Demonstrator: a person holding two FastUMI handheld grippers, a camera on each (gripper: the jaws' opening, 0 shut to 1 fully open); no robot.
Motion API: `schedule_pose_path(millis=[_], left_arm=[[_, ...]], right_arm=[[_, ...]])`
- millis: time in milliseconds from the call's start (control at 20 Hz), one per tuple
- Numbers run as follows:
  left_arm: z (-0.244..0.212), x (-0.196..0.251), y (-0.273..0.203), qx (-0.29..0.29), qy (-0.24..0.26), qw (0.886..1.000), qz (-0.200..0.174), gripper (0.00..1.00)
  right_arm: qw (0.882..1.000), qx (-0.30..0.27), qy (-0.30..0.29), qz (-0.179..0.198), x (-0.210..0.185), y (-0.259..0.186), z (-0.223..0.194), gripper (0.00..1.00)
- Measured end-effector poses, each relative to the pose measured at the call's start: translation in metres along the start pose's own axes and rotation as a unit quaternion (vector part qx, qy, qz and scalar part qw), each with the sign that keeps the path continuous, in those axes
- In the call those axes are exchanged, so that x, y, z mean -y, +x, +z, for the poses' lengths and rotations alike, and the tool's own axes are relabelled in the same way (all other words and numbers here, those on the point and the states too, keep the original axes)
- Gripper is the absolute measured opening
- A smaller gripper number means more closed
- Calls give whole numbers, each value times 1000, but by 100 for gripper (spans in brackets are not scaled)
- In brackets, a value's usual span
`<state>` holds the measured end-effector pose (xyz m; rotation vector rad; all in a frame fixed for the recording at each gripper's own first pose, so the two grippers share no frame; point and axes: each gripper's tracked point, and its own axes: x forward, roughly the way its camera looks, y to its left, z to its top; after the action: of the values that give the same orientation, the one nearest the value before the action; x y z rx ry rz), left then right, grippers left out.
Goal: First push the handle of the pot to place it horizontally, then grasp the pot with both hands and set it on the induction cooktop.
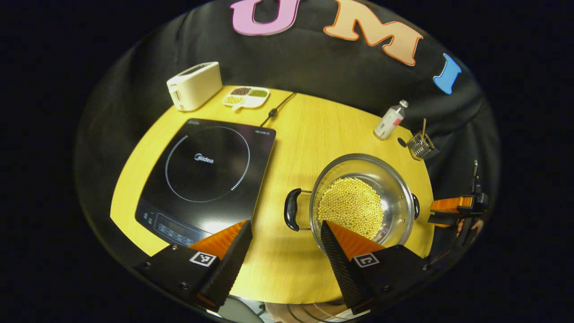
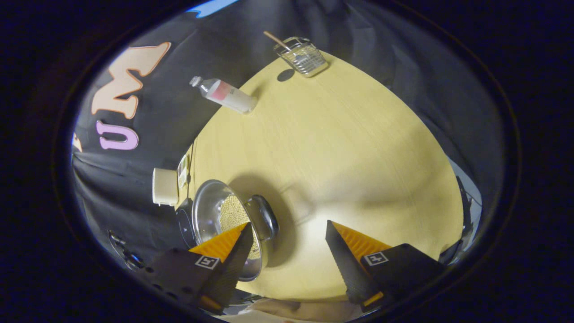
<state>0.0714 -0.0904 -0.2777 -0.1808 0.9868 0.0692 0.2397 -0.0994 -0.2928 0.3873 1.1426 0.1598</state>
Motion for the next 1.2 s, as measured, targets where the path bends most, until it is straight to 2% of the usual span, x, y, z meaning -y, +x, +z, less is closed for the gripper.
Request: schedule_pose_path(millis=[200, 350, 600, 800, 850, 1200], left_arm=[[3, 0, 23, -36, 6, 999, -16, 95], [4, 10, 40, -54, 30, 998, -29, 95], [8, 18, 57, -69, 55, 995, -40, 95], [0, 25, 71, -91, 49, 993, -47, 95], [-2, 26, 76, -95, 46, 993, -47, 95], [-14, 33, 96, -123, 28, 990, -60, 93]], right_arm=[[997, -32, -61, 18, -19, 16, -1, 93], [995, -62, -66, 30, -30, 33, -12, 92], [993, -87, -78, 19, -28, 53, -22, 92], [992, -95, -84, 14, -27, 64, -26, 90], [991, -100, -85, 16, -27, 66, -30, 98], [986, -136, -89, 24, -34, 84, -46, 97]])
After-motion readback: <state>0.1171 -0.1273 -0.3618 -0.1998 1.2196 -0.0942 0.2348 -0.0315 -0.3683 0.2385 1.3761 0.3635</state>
